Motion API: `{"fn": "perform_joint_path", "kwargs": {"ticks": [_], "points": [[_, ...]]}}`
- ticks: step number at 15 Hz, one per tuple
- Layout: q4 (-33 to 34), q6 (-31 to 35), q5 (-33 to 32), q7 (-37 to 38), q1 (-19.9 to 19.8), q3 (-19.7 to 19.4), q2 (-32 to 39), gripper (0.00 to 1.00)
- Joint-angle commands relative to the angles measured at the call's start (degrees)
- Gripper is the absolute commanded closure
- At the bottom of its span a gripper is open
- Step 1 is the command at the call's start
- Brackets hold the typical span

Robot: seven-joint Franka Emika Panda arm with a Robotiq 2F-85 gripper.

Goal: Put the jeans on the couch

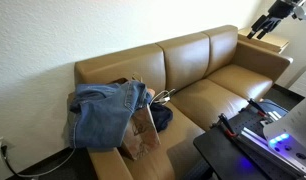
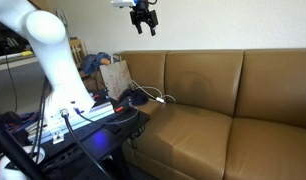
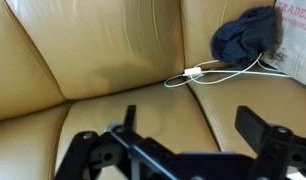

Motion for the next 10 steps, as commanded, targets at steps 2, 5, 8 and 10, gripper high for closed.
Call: {"fn": "perform_joint_path", "kwargs": {"ticks": [2, 5, 8, 10], "points": [[0.1, -0.2, 1.3, -0.9, -1.5, 1.5, 0.3, 0.00], [-4.3, 2.1, 1.8, -2.2, 4.0, 5.8, 4.9, 0.00], [-4.8, 3.2, 4.5, -3.3, 10.7, 10.5, 10.2, 0.00], [-5.8, 6.5, 4.9, -2.4, 14.7, 15.3, 13.3, 0.00]]}}
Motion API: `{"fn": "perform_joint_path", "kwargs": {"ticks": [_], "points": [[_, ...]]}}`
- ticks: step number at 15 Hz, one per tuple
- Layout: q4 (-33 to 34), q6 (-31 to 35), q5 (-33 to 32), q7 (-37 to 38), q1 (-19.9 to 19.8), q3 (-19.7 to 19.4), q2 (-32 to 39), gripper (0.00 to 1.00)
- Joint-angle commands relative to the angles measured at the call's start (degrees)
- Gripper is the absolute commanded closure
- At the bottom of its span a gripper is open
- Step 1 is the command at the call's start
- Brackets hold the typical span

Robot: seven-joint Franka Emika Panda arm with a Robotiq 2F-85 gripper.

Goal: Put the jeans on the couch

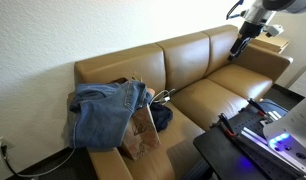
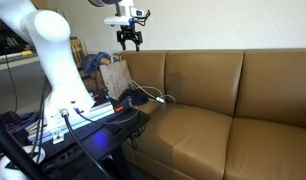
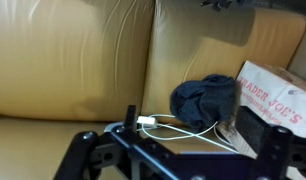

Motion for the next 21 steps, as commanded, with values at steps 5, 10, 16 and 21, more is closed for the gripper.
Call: {"fn": "perform_joint_path", "kwargs": {"ticks": [5, 10, 16, 21], "points": [[0.6, 3.4, 1.8, 1.2, 3.4, 7.8, 5.3, 0.00], [1.4, 4.8, 6.4, -7.2, 5.6, 4.8, 11.8, 0.00], [-0.1, 2.7, 14.2, -16.0, 13.5, 12.5, 2.3, 0.00], [1.4, 3.2, 13.0, -15.2, 16.8, 14.2, -1.5, 0.00]]}}
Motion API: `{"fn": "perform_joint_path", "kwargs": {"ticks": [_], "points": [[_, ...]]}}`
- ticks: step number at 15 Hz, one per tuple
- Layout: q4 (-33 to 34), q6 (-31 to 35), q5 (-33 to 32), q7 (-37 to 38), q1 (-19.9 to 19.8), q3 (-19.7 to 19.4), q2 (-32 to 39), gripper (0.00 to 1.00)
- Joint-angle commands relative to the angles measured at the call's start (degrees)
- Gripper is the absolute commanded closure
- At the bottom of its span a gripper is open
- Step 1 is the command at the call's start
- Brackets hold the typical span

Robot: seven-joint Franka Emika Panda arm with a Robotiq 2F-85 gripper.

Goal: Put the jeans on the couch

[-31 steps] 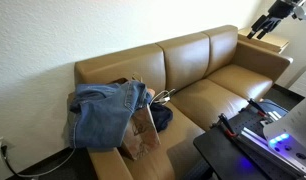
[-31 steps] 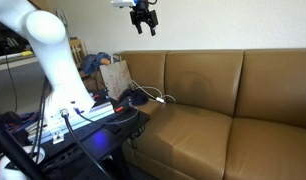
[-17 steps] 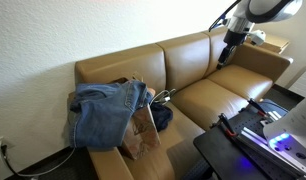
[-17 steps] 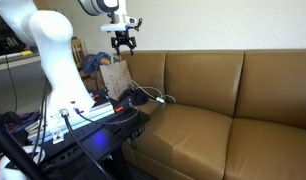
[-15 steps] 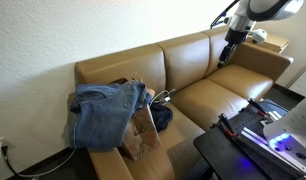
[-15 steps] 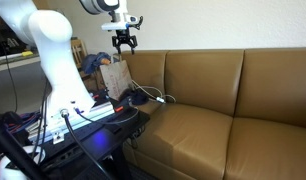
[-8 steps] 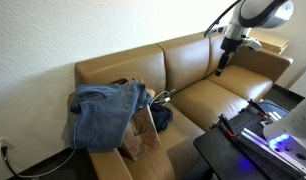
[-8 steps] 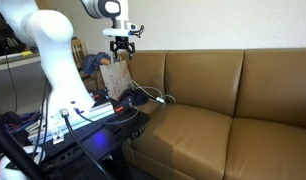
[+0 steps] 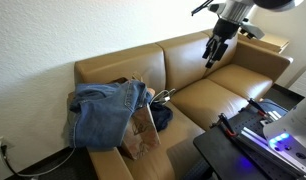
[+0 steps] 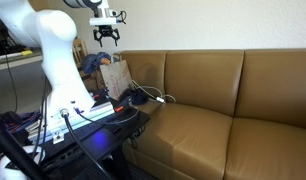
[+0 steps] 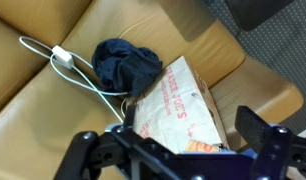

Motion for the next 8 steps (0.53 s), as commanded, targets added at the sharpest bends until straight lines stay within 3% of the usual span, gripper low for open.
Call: {"fn": "perform_joint_path", "kwargs": {"ticks": [1, 5, 8], "points": [[0.2, -0.2, 0.1, -0.5, 0.7, 0.0, -1.6, 0.00], [0.2, -0.2, 0.0, -1.3, 1.2, -0.2, -3.3, 0.00], [0.7, 2.8, 6.3, -8.7, 9.1, -0.4, 3.2, 0.00]]}}
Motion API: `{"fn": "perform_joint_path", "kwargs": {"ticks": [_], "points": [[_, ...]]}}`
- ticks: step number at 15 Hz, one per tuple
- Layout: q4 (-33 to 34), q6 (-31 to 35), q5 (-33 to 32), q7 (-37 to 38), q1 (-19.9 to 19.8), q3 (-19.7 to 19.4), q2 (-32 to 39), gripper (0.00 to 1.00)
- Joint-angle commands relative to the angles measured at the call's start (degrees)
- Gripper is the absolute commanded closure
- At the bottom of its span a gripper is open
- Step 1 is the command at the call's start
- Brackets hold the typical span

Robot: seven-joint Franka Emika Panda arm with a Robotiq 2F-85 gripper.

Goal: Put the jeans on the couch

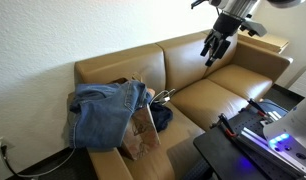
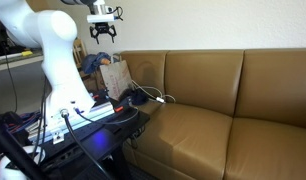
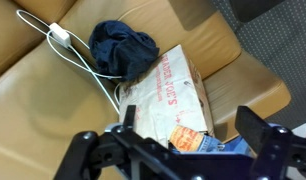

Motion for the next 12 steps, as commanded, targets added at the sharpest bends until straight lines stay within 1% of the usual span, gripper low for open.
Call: {"fn": "perform_joint_path", "kwargs": {"ticks": [1, 3, 5, 7, 9, 11, 12], "points": [[1.4, 4.3, 6.8, -7.0, 8.2, 1.4, 7.8, 0.00], [3.7, 7.3, 10.5, -10.2, 13.2, 3.5, 13.2, 0.00], [6.5, 12.3, 10.2, -12.5, 16.1, 6.1, 19.5, 0.00], [8.0, 19.8, 4.0, -10.7, 15.0, 9.6, 24.0, 0.00], [8.4, 30.2, -3.8, -6.1, 12.1, 12.2, 27.8, 0.00], [7.8, 40.4, -11.3, 0.1, 8.8, 12.9, 30.5, 0.00], [8.3, 42.5, -12.6, 0.9, 9.3, 10.5, 31.8, 0.00]]}}
